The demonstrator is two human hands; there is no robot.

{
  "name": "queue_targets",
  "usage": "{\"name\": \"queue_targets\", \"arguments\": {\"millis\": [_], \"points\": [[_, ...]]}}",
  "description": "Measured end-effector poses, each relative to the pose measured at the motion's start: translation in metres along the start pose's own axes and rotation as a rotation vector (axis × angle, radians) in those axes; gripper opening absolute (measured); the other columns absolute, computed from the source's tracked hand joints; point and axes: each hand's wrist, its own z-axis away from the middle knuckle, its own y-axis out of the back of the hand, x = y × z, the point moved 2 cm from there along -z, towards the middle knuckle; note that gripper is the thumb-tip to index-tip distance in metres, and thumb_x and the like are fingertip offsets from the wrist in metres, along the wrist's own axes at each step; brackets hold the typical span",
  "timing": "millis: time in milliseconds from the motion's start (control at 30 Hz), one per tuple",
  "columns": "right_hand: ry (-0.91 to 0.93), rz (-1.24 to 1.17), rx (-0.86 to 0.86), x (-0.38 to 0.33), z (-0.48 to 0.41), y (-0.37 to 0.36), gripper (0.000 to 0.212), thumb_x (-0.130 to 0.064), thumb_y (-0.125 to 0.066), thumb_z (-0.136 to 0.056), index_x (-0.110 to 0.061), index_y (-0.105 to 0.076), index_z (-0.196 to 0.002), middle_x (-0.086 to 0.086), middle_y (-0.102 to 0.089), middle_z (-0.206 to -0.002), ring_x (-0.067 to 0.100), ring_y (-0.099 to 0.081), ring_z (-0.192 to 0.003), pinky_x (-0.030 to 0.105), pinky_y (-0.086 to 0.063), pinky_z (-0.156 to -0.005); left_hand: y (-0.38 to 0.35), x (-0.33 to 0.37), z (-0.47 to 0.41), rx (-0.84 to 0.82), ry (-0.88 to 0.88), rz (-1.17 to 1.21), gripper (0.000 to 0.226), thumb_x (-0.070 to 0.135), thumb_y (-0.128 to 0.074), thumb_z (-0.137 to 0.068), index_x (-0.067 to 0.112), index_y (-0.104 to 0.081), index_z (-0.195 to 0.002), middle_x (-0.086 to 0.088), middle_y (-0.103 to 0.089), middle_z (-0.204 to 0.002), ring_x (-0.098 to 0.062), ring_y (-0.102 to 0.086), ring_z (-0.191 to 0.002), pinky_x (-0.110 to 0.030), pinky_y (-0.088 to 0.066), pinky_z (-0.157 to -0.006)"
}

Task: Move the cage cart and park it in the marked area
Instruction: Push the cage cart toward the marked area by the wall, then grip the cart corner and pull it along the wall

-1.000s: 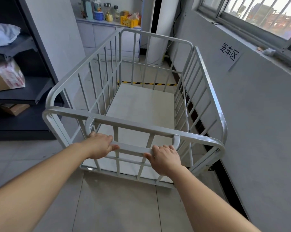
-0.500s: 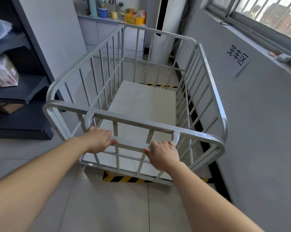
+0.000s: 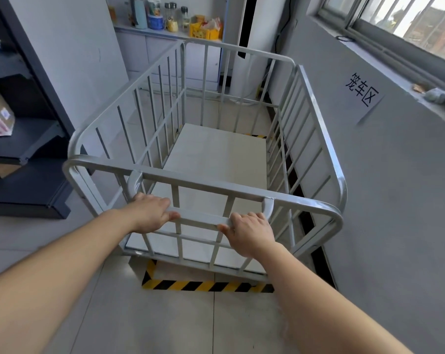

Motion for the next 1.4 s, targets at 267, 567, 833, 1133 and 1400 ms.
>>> {"name": "queue_targets", "arguments": {"millis": [267, 567, 833, 1133, 1400], "points": [[0.015, 0.004, 0.012, 0.032, -0.019, 0.007, 0.054, -0.061, -0.019, -0.095, -0.019, -0.052, -0.103, 0.003, -0.063, -0.102, 0.024, -0.053, -0.104, 0.039, -0.031, -0.099, 0.014, 0.019, -0.025, -0.031, 0.0, 0.013, 0.037, 0.056, -0.024, -0.096, 0.022, -0.039, -0.093, 0.007, -0.041, -0.084, -0.018, -0.043, -0.093, -0.045, -0.027, -0.104], [0.026, 0.027, 0.006, 0.047, -0.029, 0.009, 0.058, -0.063, -0.016, -0.093, -0.018, -0.052, -0.102, 0.003, -0.064, -0.099, 0.024, -0.054, -0.099, 0.039, -0.033, -0.097, 0.022, 0.025, -0.04, -0.122, 0.0, 0.016, 0.039, 0.059, -0.023, -0.095, 0.023, -0.038, -0.098, 0.003, -0.048, -0.099, -0.024, -0.05, -0.112, -0.045, -0.025, -0.107], [0.008, -0.063, -0.107, 0.042, -0.027, 0.016, 0.057, -0.064, -0.023, -0.093, -0.017, -0.054, -0.104, 0.004, -0.062, -0.105, 0.024, -0.052, -0.101, 0.04, -0.033, -0.098, 0.045, 0.028, -0.047, -0.447, 0.082, 0.063, 0.063, 0.058, -0.029, -0.096, 0.011, -0.042, -0.136, -0.01, -0.047, -0.141, -0.027, -0.043, -0.13, -0.039, -0.03, -0.107], [-0.037, -0.219, 0.026, 0.099, -0.022, 0.065, 0.036, -0.047, -0.047, -0.094, -0.019, -0.063, -0.11, -0.001, -0.059, -0.109, 0.016, -0.05, -0.103, 0.03, -0.043, -0.083, 0.098, 0.089, -0.089, -0.337, 0.001, -0.057, 0.048, 0.052, -0.048, -0.093, 0.007, -0.064, -0.1, -0.003, -0.065, -0.082, -0.022, -0.063, -0.079, -0.031, -0.046, -0.069], [-0.29, -0.159, 0.068, 0.227, -0.007, 0.089, 0.038, -0.05, -0.046, -0.094, -0.02, -0.062, -0.113, 0.001, -0.057, -0.111, 0.02, -0.045, -0.114, 0.037, -0.044, -0.088, 0.113, 0.212, -0.131, 0.043, -0.198, 0.074, 0.038, 0.045, -0.05, -0.094, 0.014, -0.063, -0.11, -0.006, -0.058, -0.11, -0.025, -0.057, -0.096, -0.037, -0.048, -0.08]]}}
